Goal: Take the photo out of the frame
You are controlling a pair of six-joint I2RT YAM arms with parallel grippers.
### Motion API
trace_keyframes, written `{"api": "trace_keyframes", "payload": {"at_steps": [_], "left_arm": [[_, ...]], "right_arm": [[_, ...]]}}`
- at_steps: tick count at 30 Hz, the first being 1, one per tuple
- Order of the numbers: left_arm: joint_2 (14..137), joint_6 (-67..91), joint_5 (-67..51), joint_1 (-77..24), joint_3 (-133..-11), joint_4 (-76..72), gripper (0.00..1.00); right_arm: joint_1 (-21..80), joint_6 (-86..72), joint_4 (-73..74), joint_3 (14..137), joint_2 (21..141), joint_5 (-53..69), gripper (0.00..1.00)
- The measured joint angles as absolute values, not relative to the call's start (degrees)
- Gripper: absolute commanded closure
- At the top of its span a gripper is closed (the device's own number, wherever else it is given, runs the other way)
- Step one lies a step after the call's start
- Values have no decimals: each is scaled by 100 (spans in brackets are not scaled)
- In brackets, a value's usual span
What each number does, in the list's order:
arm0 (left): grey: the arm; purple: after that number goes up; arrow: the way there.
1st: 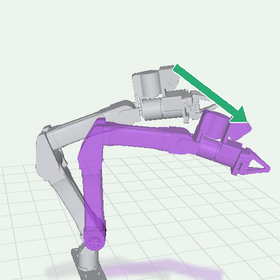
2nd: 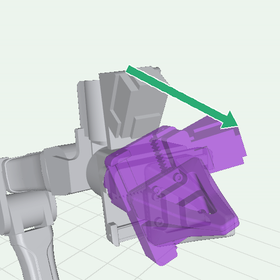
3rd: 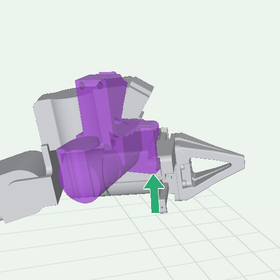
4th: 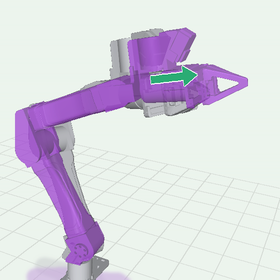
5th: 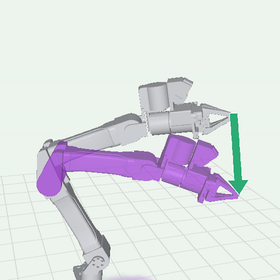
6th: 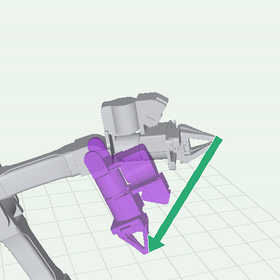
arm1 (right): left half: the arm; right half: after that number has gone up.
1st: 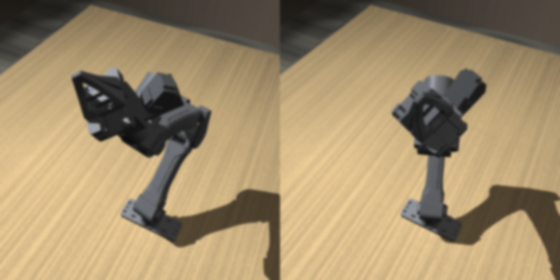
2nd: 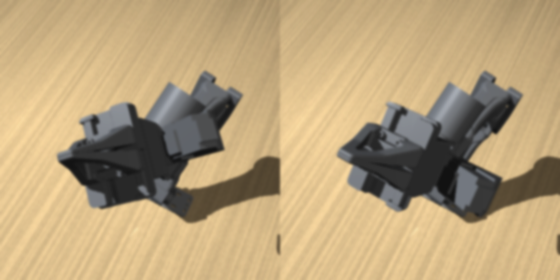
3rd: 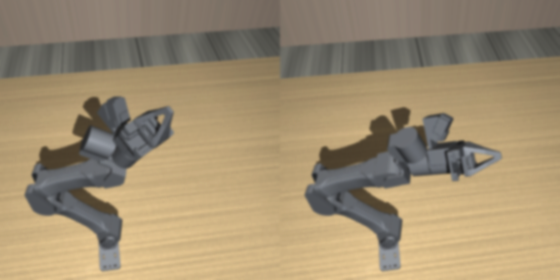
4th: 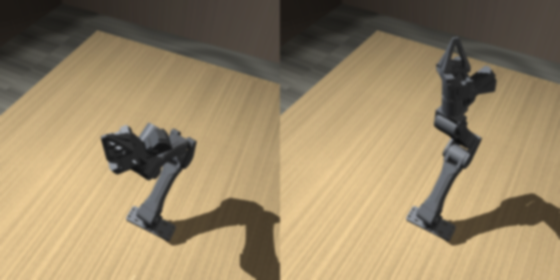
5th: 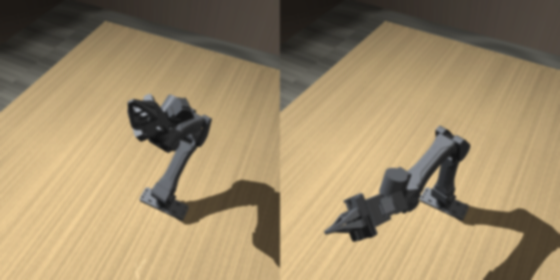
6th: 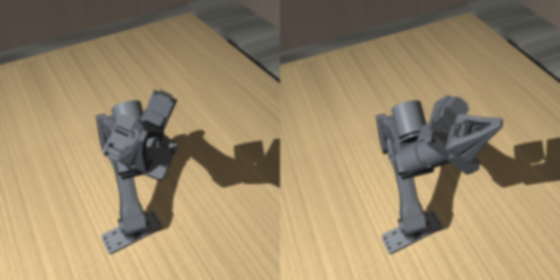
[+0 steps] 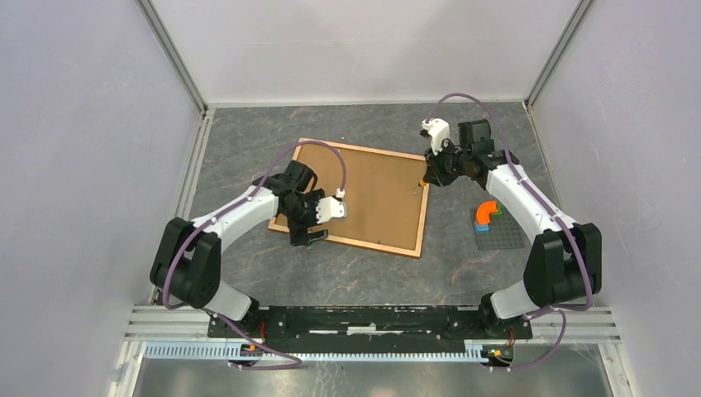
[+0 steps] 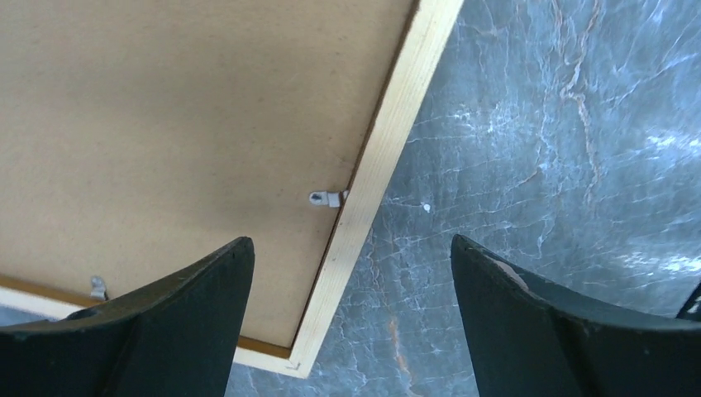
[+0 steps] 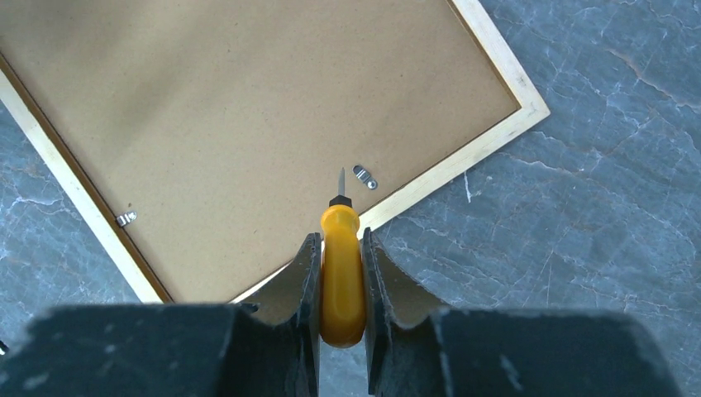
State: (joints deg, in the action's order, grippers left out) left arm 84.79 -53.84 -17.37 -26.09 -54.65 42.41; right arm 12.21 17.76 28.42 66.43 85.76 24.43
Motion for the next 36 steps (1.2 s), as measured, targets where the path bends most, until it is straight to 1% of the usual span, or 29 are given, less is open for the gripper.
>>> {"api": "trace_keyframes", "payload": {"at_steps": [5,9,14,18,21,22,25,27,28,36], "left_arm": [[8825,-5841,-1500,-2906,-5374,4163,11],[8945,-5953,-1308,-3332,-5286,3972,16],[9190,-5959,-823,-3903,-5258,3594,34],[9249,-5907,-403,-4115,-5253,3400,49],[9367,-5634,-283,-4160,-5384,3389,67],[9465,-5448,-285,-4165,-5516,3496,71],[9835,-4915,-290,-4204,-6023,3857,81],[10057,-4552,-320,-4226,-6318,3933,90],[10154,-4372,-336,-4230,-6447,3959,97],[10967,-2366,-899,-4281,-7607,3966,98]], "right_arm": [[1164,1776,2886,6547,8425,2460,100],[1063,1774,2891,6534,8392,2460,100],[934,1712,2899,6532,8392,2504,100],[854,1649,2908,6532,8392,2558,100],[770,1623,2923,6534,8392,2591,100],[735,1623,2926,6532,8392,2600,100],[642,1627,2971,6552,8407,2615,100],[572,1629,3065,6648,8462,2639,100],[534,1632,3109,6731,8510,2652,100],[228,1691,3273,7640,8914,2650,100]]}}
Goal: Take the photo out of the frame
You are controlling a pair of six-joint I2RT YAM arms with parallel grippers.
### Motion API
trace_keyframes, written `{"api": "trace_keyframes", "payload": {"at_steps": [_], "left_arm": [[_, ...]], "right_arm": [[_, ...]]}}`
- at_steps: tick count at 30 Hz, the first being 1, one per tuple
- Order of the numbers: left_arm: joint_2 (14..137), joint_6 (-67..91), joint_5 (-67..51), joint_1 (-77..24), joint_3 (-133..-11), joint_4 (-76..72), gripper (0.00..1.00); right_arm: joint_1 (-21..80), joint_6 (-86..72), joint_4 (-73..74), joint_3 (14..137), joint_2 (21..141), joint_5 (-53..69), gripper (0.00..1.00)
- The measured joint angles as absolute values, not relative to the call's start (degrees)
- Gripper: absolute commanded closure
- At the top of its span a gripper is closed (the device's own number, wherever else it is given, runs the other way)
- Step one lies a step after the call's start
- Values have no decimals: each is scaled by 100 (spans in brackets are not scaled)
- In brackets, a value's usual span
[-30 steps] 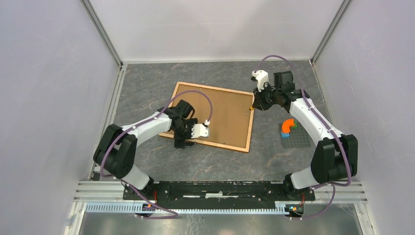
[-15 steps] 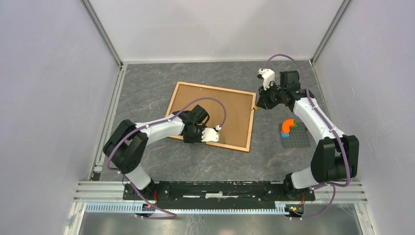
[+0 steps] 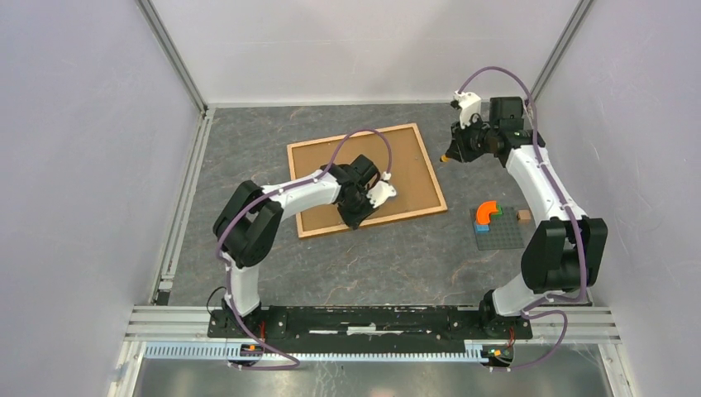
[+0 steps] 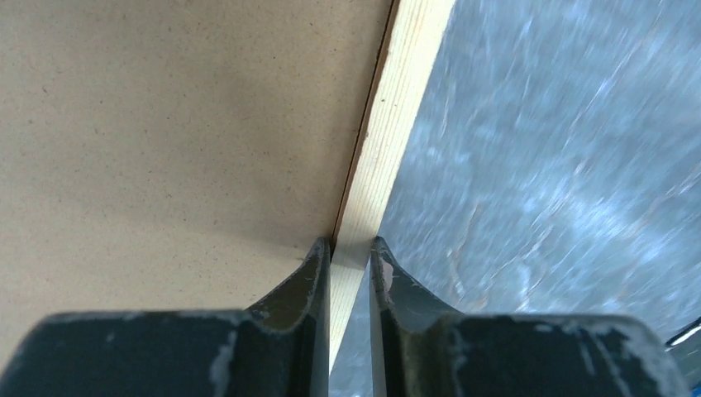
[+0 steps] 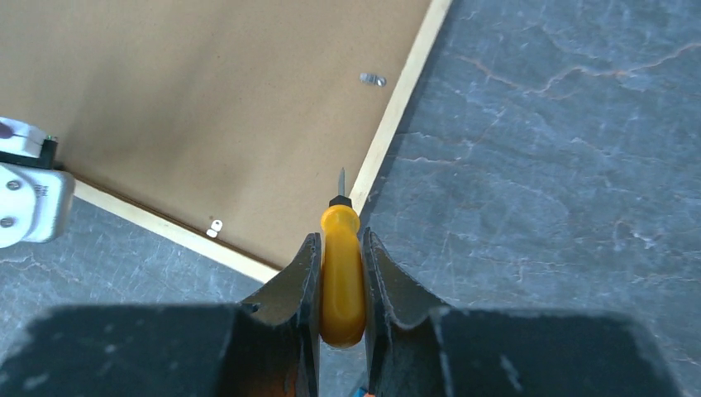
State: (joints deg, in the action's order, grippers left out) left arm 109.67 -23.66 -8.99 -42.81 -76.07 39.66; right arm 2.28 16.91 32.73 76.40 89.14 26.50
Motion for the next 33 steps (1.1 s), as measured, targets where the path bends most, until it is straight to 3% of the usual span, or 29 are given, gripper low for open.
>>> {"api": "trace_keyframes", "payload": {"at_steps": [4,11,16,25,31,33], "left_arm": [[11308,-1468,-1059,-4462,-8097,3972,95],[11548,-613,-1651,-5006,-8451,4049,27],[11340,-869,-1704,-4742,-8680,4403,0],[12407,-1861,-1787,-2600,-12022,4939,0],[13168,-1981,-1608,-2171,-12422,4945,0],[13480,-2104,-1577,-2191,-12648,5037,5]], "right_arm": [[156,1739,3356,7909,9002,2650,100],[104,1815,3555,7959,9072,2648,100],[80,1824,3632,7972,9094,2641,100],[69,1782,3645,7979,9091,2554,100],[69,1785,3656,7972,9019,2432,100],[69,1787,3656,7953,8956,2399,100]]}}
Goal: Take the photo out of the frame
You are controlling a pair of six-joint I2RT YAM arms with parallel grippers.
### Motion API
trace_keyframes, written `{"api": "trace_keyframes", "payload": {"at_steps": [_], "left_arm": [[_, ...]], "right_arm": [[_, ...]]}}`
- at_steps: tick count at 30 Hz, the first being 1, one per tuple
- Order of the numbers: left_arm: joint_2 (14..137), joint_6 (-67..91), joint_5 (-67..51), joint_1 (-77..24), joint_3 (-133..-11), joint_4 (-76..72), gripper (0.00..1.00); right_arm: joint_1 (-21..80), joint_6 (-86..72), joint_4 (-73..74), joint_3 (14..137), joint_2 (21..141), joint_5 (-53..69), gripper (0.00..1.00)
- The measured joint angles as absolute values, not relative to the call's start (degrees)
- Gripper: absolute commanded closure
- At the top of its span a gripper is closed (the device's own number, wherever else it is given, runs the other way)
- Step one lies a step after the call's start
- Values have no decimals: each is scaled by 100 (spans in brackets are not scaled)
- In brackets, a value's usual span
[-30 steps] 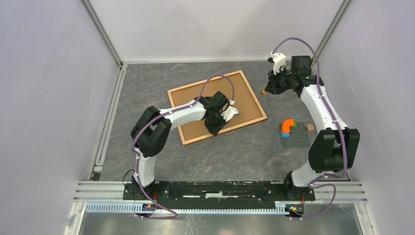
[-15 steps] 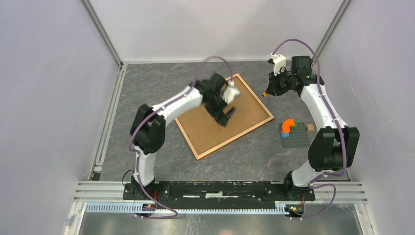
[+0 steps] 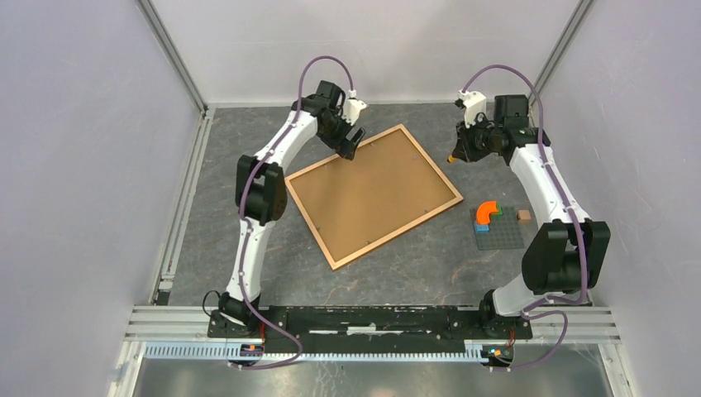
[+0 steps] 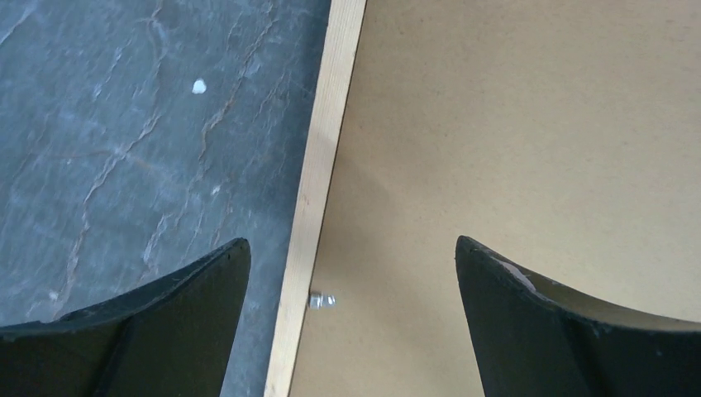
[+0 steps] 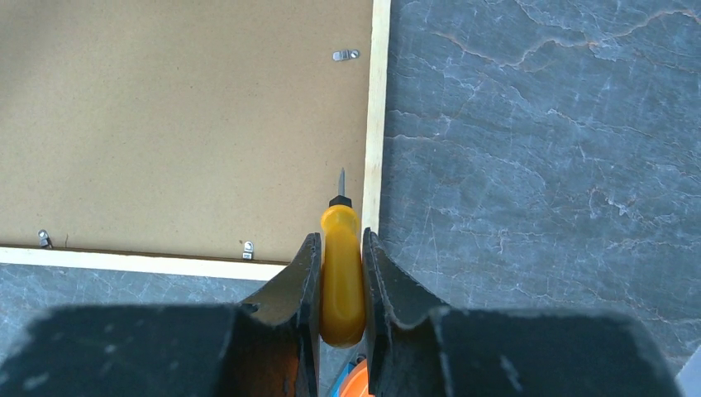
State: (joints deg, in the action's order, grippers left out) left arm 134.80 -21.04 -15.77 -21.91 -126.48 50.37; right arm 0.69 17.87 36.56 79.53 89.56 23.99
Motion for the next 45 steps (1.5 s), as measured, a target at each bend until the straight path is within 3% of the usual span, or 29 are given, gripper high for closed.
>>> {"api": "trace_keyframes", "payload": {"at_steps": [7,19,23,31,37,45], "left_arm": [[14405,-2397,-1529,-2255,-13426,5321,25],[14612,-2241,-1096,-2143,-13485,5181,97],[14204,-2067,-1037,-2088,-12757,4912,98],[12328,-792,-663,-1673,-9633,4152,98],[11216,148,-287,-1597,-7961,3785,98],[10785,755,-51,-1627,-7391,3658,98]], "right_arm": [[69,1793,3675,7804,8809,2322,100],[69,1833,3712,7673,8689,2290,100],[69,1848,3719,7579,8630,2298,100],[121,1959,3715,7531,8630,2338,100],[556,2163,3701,7456,8635,2200,100],[1614,2349,3675,7432,8903,1831,100]]}}
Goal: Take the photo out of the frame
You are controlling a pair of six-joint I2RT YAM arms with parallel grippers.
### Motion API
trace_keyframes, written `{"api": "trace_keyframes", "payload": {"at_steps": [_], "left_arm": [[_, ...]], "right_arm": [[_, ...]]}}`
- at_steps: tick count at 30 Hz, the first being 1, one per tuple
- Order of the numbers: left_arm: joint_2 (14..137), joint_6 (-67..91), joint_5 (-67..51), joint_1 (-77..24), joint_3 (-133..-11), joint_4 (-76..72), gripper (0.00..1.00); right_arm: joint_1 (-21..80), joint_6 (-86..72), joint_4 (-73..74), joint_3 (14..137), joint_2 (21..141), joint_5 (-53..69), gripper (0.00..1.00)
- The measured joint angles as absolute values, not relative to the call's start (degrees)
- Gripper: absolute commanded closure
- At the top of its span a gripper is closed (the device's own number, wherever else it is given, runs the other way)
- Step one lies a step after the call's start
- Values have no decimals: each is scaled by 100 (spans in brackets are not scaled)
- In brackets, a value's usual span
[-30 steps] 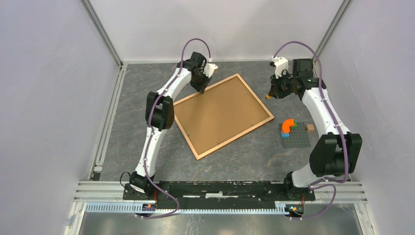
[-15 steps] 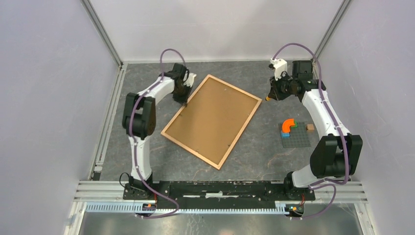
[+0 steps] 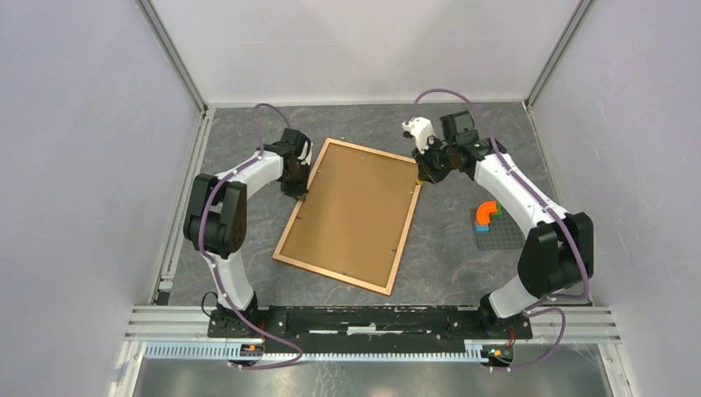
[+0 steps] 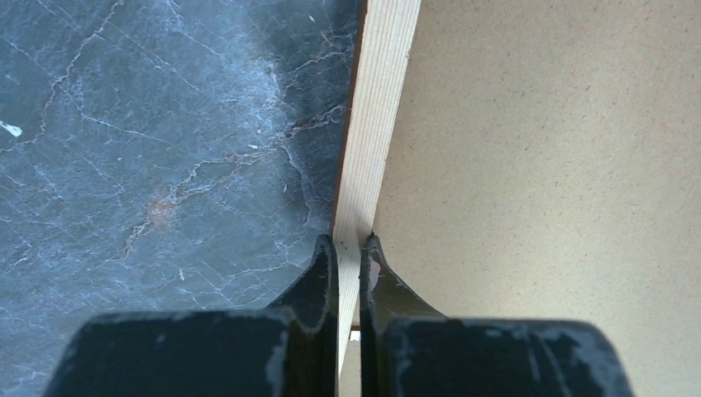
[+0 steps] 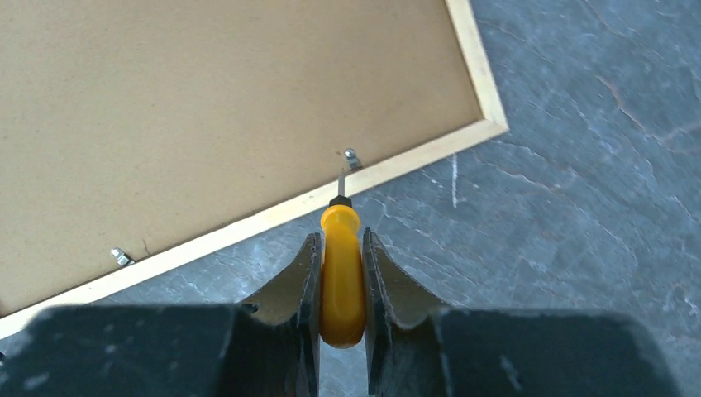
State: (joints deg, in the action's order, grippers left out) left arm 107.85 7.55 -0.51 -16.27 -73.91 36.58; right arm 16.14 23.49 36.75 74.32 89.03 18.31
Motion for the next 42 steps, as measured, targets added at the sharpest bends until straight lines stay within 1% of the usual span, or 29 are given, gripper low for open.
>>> {"api": "trace_keyframes", "payload": {"at_steps": [7,13,24,36,42], "left_arm": [[10554,856,-58,-1625,-7054,3489,98],[10481,854,-99,-1625,-6938,3374,98],[10477,854,-108,-1625,-6932,3367,98],[10492,854,-110,-1625,-6949,3382,98],[10501,851,-117,-1625,-6965,3398,98]], "right_arm": [[2128,2368,3518,7113,8978,1529,100],[2355,2364,3306,6978,9157,1267,100],[2401,2397,3140,7155,9367,862,100],[2401,2692,3658,7671,9695,642,100],[2414,2738,3688,7703,9723,615,100]]}}
